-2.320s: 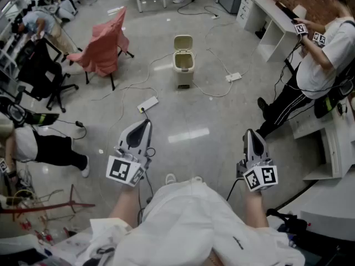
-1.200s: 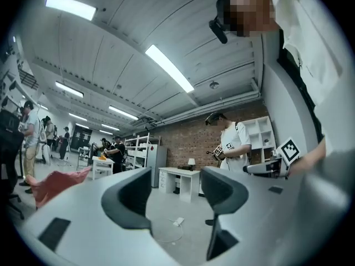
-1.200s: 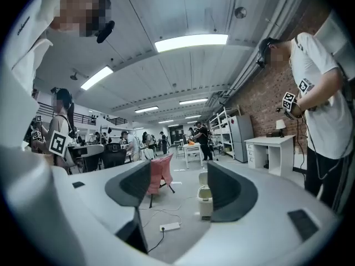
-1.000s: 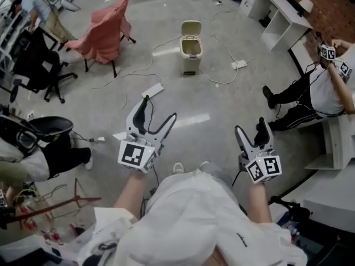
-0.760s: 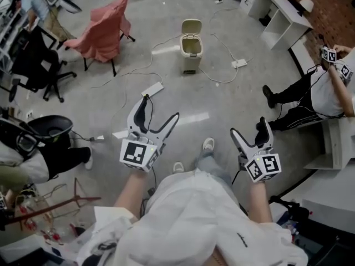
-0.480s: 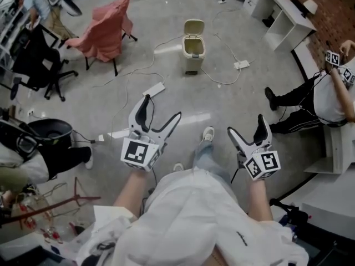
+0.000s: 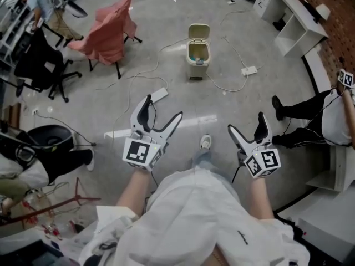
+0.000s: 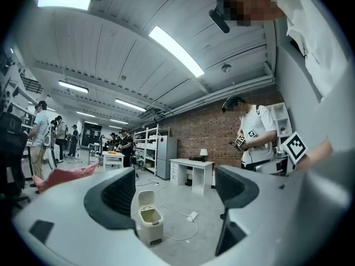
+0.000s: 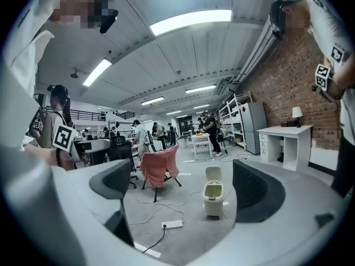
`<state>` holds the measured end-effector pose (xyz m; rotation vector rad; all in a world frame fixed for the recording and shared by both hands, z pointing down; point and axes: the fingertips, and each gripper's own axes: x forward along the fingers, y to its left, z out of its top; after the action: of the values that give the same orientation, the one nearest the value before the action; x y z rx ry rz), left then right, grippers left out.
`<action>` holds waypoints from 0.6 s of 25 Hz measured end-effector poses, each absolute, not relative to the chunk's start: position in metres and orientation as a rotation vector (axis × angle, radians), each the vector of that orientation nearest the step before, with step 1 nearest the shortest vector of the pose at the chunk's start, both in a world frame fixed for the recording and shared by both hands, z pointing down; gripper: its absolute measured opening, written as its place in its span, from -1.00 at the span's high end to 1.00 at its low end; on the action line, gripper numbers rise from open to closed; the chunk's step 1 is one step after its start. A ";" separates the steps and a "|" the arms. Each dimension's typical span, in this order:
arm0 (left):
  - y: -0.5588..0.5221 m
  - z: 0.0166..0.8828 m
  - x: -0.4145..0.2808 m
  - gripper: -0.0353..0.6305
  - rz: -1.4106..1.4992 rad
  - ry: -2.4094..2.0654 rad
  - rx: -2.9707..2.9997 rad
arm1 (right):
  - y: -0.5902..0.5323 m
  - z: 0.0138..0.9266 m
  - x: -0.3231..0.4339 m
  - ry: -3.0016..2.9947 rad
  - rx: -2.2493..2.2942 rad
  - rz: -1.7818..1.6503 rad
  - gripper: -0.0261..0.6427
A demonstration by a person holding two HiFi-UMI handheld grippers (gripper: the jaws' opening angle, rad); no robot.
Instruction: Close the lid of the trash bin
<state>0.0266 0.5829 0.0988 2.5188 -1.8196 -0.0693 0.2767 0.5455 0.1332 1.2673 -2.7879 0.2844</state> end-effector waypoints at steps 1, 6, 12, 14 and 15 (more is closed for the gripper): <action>0.568 0.100 0.029 -0.40 -0.063 -1.822 2.510 | 0.530 0.135 0.278 -2.790 1.255 0.293 -0.76; 0.489 0.102 0.045 -0.40 -0.040 -1.833 2.467 | 0.447 0.132 0.289 -2.813 1.185 0.307 -0.76; 0.406 0.107 0.064 -0.40 -0.019 -1.872 2.406 | 0.361 0.138 0.311 -2.817 1.120 0.338 -0.76; 0.384 0.109 0.069 -0.40 -0.020 -1.895 2.384 | 0.337 0.143 0.316 -2.818 1.084 0.344 -0.76; 0.373 0.110 0.071 -0.40 -0.019 -1.909 2.374 | 0.324 0.145 0.319 -2.819 1.066 0.346 -0.76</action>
<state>0.0713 0.3735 0.1097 2.3743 -1.9089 -0.0186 0.3187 0.3244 0.1455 1.0665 -2.8188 0.3461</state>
